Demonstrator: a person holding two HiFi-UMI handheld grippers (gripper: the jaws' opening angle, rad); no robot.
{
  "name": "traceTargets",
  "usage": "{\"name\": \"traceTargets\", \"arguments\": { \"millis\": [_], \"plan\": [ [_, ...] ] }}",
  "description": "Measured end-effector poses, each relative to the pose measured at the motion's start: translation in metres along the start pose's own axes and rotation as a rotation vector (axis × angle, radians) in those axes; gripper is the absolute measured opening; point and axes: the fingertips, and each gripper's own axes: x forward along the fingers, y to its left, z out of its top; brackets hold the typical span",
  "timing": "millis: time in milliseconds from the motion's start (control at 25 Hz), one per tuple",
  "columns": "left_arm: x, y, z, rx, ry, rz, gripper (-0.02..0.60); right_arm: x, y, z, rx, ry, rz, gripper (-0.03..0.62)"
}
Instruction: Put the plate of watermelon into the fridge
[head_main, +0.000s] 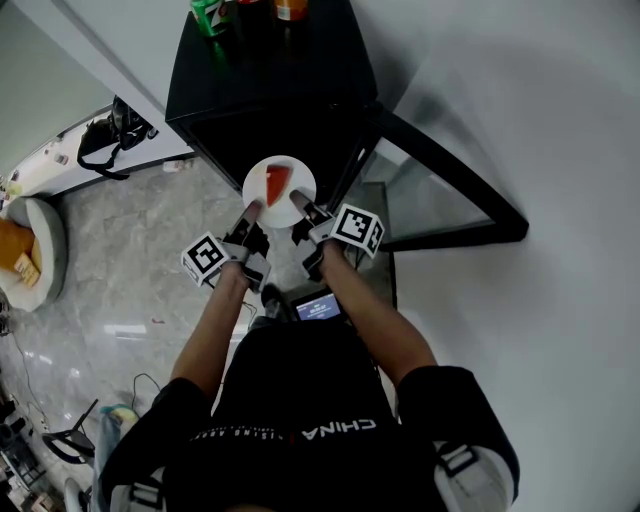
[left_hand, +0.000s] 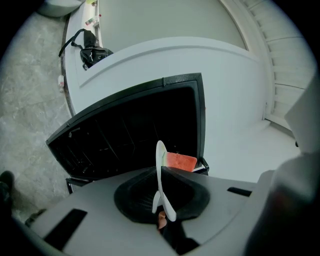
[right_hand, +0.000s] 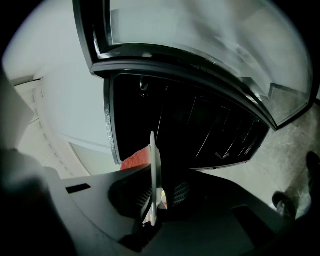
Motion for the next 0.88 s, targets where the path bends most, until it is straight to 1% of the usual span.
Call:
{"name": "traceTargets", "arguments": {
  "millis": [240, 480, 560, 640, 800, 880],
  "plan": [
    [0.016, 0.017, 0.014, -0.027, -0.029, 0.033, 0.025, 0.017, -0.01, 0.009, -0.023, 0.029, -0.069, 0.029],
    [0.041, 0.051, 0.029, -0.047, -0.027, 0.071, 0.021, 0.04, -0.041, 0.018, -0.021, 0.05, -0.126, 0.032],
    [0.048, 0.064, 0.033, -0.039, -0.021, 0.088, 0.021, 0.047, -0.053, 0.02, -0.011, 0.059, -0.137, 0.032],
    [0.057, 0.078, 0.037, -0.032, -0.018, 0.1, 0.021, 0.055, -0.065, 0.023, 0.001, 0.057, -0.138, 0.032],
    [0.074, 0.107, 0.046, -0.073, -0.038, 0.107, 0.023, 0.075, -0.087, 0.033, 0.046, 0.014, -0.116, 0.034],
    [0.081, 0.121, 0.051, -0.08, -0.049, 0.106, 0.025, 0.085, -0.097, 0.037, 0.079, -0.012, -0.095, 0.032]
  ]
}}
